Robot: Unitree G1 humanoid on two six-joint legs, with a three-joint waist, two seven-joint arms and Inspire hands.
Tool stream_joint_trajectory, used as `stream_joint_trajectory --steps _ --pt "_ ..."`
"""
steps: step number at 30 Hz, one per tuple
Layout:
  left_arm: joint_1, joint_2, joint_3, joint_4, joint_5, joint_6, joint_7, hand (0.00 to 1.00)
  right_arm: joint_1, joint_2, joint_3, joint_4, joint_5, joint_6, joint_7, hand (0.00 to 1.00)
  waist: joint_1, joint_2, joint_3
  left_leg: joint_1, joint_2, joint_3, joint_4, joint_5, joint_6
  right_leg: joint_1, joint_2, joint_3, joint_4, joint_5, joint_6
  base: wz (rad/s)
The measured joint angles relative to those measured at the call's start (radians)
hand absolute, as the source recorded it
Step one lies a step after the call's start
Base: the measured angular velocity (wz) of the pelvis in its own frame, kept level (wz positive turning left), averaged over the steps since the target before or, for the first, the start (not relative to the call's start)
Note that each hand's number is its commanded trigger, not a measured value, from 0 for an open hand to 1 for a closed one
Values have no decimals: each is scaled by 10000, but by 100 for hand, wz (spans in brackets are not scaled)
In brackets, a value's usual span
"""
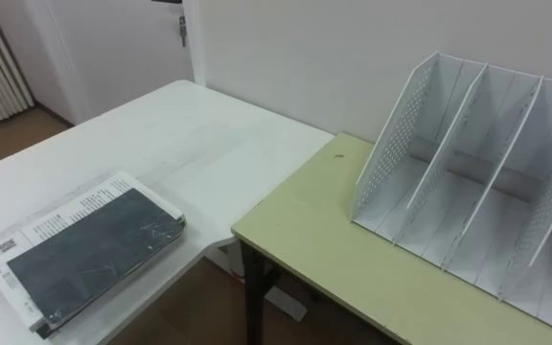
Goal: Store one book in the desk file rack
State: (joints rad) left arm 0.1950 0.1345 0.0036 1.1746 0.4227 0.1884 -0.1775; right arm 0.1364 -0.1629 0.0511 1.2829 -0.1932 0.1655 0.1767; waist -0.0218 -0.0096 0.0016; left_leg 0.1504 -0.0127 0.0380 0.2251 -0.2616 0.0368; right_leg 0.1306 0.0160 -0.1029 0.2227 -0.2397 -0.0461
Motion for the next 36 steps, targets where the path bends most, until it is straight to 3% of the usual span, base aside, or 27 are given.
stream_joint_trajectory --steps 27,32,36 --pt "-111 34 -336 -185 293 -114 -44 0 -119 -9 5 101 139 -236 64 0 -79 39 25 -2 -17 -88 -26 0 0 34 -10 -66 -36 -8 2 1" --pt "-109 50 -652 -889 1111 -210 4 0 -189 9 39 283 261 -389 -232 0 -106 -49 61 -47 -18 -103 8 1 0 -12 -16 -89 -13 -13 3 2" --pt "-99 181 -1299 -2294 2549 -252 53 0 -216 12 150 281 253 -408 -336 0 -149 -93 90 -101 -20 -95 44 2 1 -50 -20 -96 -1 -9 6 0"
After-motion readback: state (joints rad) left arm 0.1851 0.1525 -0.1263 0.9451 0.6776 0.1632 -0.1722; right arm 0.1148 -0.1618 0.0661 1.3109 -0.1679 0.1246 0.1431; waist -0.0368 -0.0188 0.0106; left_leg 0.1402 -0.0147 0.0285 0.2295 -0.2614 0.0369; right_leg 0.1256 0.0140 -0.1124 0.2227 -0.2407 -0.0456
